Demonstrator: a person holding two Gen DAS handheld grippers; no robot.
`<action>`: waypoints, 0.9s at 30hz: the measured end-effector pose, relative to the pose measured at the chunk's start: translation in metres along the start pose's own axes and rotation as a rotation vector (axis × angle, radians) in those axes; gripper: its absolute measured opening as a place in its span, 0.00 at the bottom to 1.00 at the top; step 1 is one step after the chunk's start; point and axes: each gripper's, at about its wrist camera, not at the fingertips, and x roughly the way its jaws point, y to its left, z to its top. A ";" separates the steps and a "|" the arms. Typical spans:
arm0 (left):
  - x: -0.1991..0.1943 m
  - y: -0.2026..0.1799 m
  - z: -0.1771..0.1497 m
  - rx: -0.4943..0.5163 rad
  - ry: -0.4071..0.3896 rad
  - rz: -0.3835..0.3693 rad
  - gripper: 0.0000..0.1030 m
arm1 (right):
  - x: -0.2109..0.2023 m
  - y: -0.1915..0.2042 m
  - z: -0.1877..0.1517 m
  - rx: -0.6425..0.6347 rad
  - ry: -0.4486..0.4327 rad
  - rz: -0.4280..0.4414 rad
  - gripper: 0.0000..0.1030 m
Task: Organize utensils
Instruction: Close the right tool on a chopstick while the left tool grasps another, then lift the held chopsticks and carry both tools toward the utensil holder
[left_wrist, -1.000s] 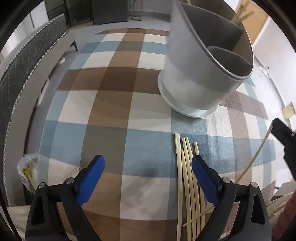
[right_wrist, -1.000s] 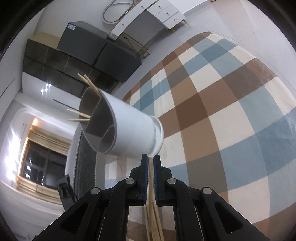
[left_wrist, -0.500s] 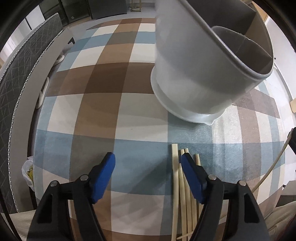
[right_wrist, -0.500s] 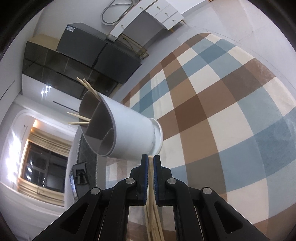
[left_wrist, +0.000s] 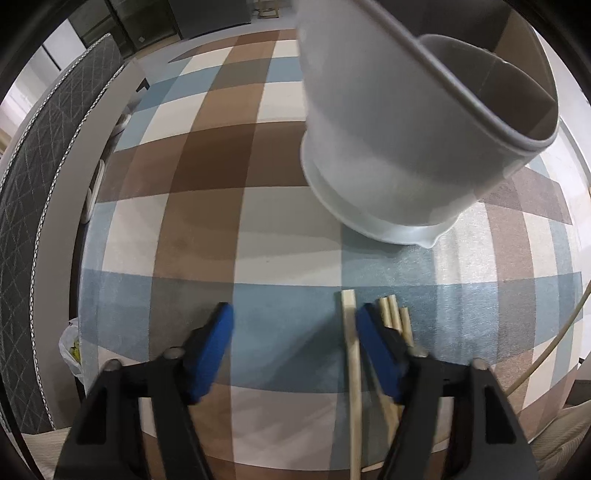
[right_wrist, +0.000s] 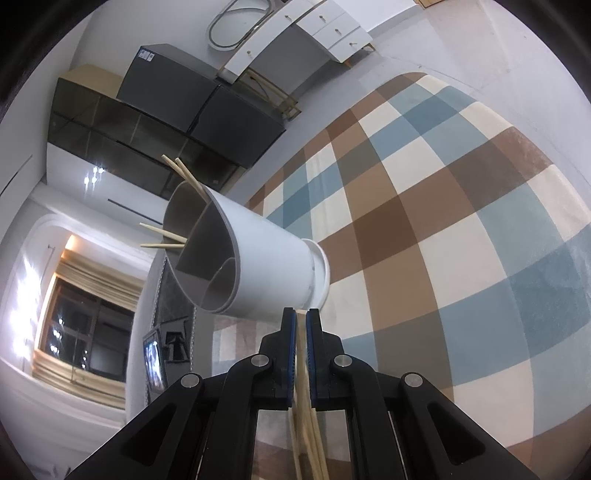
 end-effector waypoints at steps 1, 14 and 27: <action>-0.001 -0.002 0.001 -0.005 0.002 -0.022 0.32 | 0.000 0.000 0.000 -0.002 -0.001 -0.001 0.05; -0.022 -0.019 -0.001 0.038 -0.091 -0.061 0.02 | -0.005 0.000 -0.001 -0.024 -0.021 -0.001 0.05; -0.124 0.009 -0.031 -0.023 -0.432 -0.196 0.02 | -0.038 0.054 -0.025 -0.269 -0.146 0.027 0.05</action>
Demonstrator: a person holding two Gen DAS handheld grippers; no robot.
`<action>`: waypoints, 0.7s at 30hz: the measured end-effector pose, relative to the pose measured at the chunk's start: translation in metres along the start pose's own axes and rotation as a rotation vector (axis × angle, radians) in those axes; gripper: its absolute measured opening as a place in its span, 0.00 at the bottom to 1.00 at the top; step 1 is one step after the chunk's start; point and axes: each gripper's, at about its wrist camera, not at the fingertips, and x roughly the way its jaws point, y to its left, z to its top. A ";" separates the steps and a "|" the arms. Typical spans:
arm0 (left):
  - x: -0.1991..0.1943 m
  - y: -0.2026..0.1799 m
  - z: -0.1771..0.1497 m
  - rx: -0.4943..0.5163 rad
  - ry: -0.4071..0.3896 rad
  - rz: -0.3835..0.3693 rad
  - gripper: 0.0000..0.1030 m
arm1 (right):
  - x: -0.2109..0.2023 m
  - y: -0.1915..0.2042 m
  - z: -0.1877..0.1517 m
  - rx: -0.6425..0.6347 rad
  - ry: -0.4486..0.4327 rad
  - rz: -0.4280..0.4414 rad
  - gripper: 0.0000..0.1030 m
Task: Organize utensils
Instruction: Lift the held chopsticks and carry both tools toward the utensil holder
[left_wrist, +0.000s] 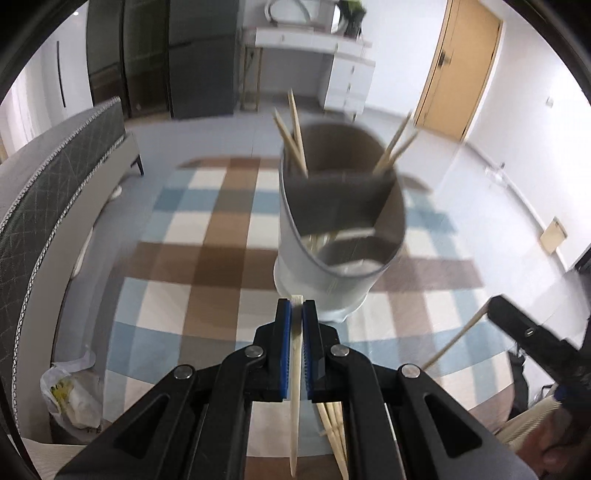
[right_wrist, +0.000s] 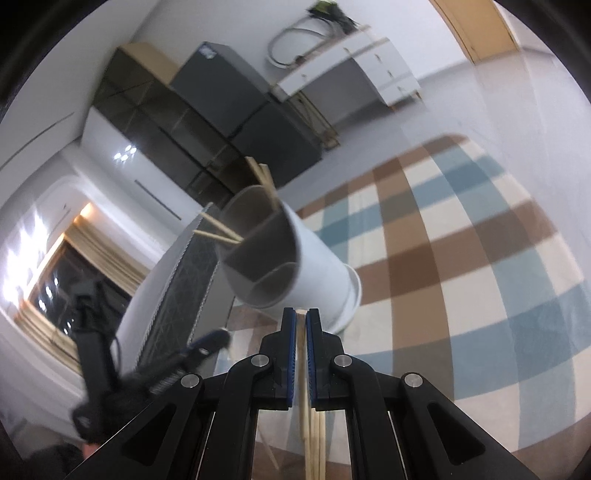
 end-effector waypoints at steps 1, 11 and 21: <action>-0.004 0.001 0.003 0.001 -0.017 -0.010 0.02 | -0.004 0.005 -0.002 -0.018 -0.010 -0.004 0.05; -0.024 0.020 0.003 0.017 -0.072 -0.053 0.01 | -0.017 0.032 -0.017 -0.106 -0.028 -0.059 0.04; -0.045 0.016 0.002 0.033 -0.067 -0.079 0.01 | -0.033 0.049 -0.025 -0.141 -0.056 -0.090 0.04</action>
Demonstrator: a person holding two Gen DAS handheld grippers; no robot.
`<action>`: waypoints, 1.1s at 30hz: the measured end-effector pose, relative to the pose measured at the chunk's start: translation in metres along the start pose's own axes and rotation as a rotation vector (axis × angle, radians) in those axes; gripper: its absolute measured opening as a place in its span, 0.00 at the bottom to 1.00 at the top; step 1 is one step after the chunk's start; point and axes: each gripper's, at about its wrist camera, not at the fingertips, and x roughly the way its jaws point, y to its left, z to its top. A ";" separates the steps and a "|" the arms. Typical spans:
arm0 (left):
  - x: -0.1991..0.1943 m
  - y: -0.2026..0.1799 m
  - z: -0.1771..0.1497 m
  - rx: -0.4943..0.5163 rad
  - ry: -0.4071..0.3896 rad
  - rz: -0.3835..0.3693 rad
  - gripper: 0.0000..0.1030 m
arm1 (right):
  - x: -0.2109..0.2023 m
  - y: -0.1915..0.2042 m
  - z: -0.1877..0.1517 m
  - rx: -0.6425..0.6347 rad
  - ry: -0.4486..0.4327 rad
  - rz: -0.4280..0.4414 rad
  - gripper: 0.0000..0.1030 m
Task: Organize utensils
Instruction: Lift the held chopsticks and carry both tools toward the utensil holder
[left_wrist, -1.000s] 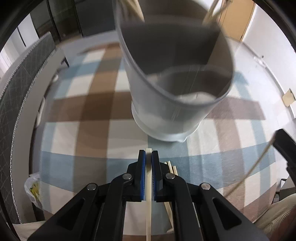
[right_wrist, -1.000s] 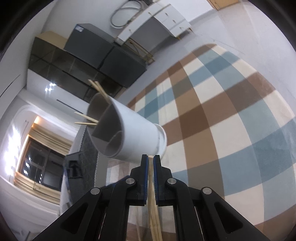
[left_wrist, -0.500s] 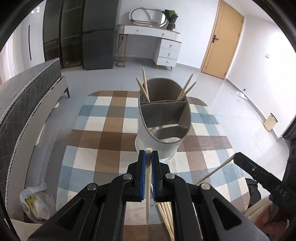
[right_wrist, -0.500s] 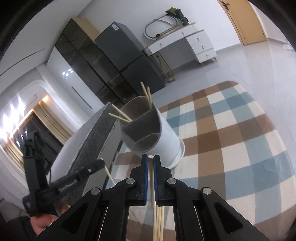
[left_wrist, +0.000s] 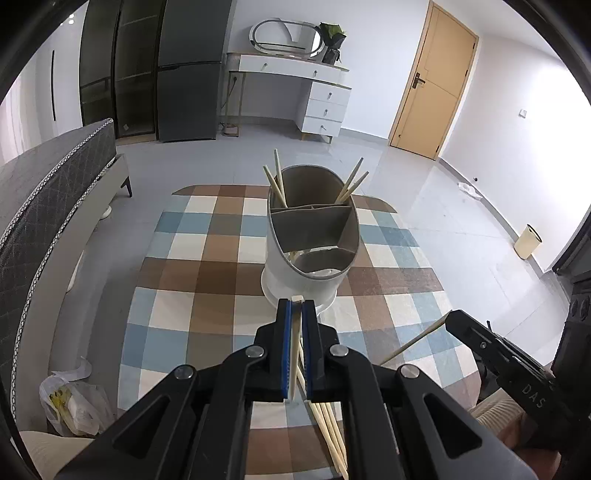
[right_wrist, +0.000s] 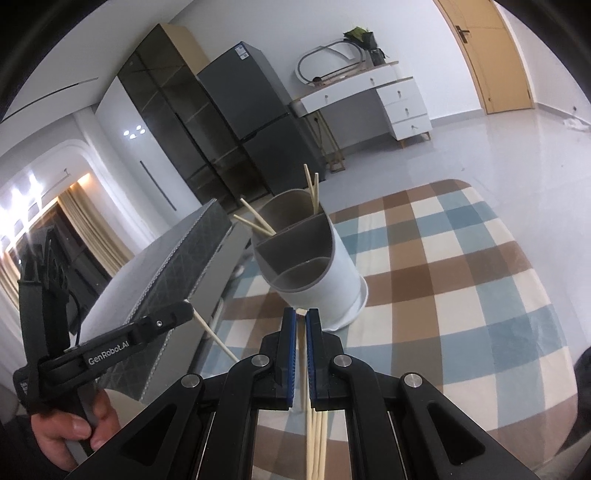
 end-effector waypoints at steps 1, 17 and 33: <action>-0.002 -0.001 0.001 0.007 -0.002 -0.002 0.01 | -0.003 0.002 0.001 -0.006 -0.006 -0.003 0.04; -0.020 0.011 0.011 0.000 -0.027 -0.043 0.00 | -0.024 0.005 0.015 -0.047 -0.071 -0.046 0.04; 0.078 0.144 0.024 -0.372 0.225 0.205 0.58 | 0.005 -0.023 0.013 0.038 0.011 0.065 0.05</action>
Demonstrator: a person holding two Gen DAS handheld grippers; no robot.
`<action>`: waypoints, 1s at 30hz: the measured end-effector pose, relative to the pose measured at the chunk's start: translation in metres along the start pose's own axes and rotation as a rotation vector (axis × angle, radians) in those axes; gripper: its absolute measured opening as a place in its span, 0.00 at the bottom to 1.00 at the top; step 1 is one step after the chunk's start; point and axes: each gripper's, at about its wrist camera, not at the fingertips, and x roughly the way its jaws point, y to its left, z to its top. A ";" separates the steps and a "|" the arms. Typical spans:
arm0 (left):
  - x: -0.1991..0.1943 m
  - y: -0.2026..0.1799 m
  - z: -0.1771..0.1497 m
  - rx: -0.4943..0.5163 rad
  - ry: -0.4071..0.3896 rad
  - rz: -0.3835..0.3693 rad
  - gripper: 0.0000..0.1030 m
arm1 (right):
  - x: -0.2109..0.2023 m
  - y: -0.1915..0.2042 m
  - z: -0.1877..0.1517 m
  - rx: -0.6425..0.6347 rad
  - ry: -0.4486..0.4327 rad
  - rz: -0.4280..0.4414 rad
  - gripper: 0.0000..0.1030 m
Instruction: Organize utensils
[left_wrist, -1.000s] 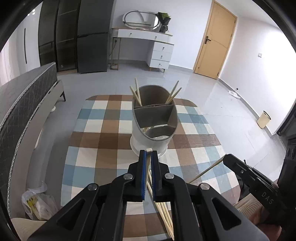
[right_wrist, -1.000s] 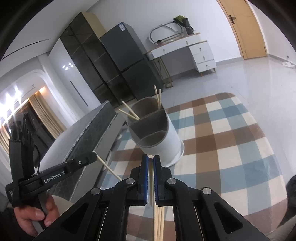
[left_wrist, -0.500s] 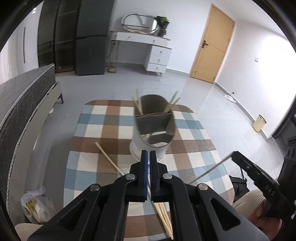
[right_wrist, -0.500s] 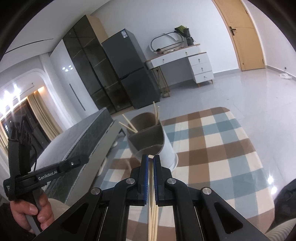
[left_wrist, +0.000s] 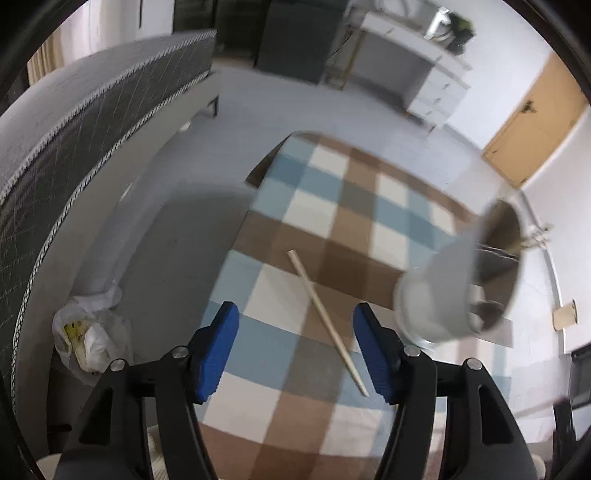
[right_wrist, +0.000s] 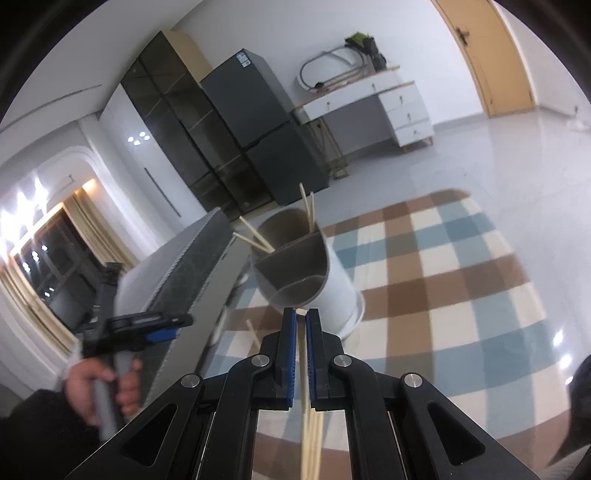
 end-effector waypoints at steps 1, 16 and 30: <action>0.008 0.002 0.003 -0.009 0.017 0.005 0.58 | 0.005 -0.004 -0.001 0.016 0.016 0.011 0.05; 0.107 -0.002 0.030 -0.031 0.140 0.184 0.58 | 0.053 -0.046 -0.010 0.203 0.177 0.093 0.04; 0.104 -0.030 0.022 0.084 0.064 0.134 0.02 | 0.056 -0.052 -0.010 0.203 0.190 0.064 0.04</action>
